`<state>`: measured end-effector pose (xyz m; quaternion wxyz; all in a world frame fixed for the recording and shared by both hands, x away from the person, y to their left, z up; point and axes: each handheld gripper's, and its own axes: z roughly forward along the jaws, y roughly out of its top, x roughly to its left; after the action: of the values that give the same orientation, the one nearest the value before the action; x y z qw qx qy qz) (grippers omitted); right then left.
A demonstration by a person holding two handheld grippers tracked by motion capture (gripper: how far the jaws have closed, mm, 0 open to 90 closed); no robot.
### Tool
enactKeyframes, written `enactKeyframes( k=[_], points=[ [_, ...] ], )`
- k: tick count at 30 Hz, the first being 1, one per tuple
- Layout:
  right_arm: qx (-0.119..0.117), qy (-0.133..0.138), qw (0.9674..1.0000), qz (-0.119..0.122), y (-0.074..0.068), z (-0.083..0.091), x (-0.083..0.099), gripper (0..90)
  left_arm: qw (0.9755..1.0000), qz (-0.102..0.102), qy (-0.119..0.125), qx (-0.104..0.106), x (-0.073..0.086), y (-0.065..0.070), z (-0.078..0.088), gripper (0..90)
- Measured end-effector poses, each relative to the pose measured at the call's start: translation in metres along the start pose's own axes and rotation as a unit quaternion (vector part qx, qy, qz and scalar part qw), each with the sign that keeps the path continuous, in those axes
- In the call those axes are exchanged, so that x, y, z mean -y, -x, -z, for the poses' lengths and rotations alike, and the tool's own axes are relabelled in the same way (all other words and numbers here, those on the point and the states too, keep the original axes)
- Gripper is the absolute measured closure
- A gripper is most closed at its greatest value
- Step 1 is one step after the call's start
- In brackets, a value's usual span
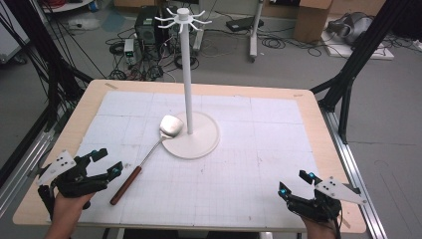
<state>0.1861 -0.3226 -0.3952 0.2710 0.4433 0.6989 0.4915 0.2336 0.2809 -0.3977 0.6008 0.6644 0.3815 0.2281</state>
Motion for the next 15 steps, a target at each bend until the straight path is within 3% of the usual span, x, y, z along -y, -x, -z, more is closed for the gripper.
enactKeyframes(
  k=[7,15],
  points=[
    [0.004,0.002,1.0,-0.008,0.0037,0.0022,0.002,18.6,0.9998,0.013,-0.013,0.003,0.0014,-0.0037,-0.0041,28.0],
    [0.004,-0.002,1.0,-0.004,0.0038,0.0042,0.0033,18.6,0.9994,0.005,-0.031,0.011,0.0027,-0.0009,-0.0098,28.1]
  ],
)
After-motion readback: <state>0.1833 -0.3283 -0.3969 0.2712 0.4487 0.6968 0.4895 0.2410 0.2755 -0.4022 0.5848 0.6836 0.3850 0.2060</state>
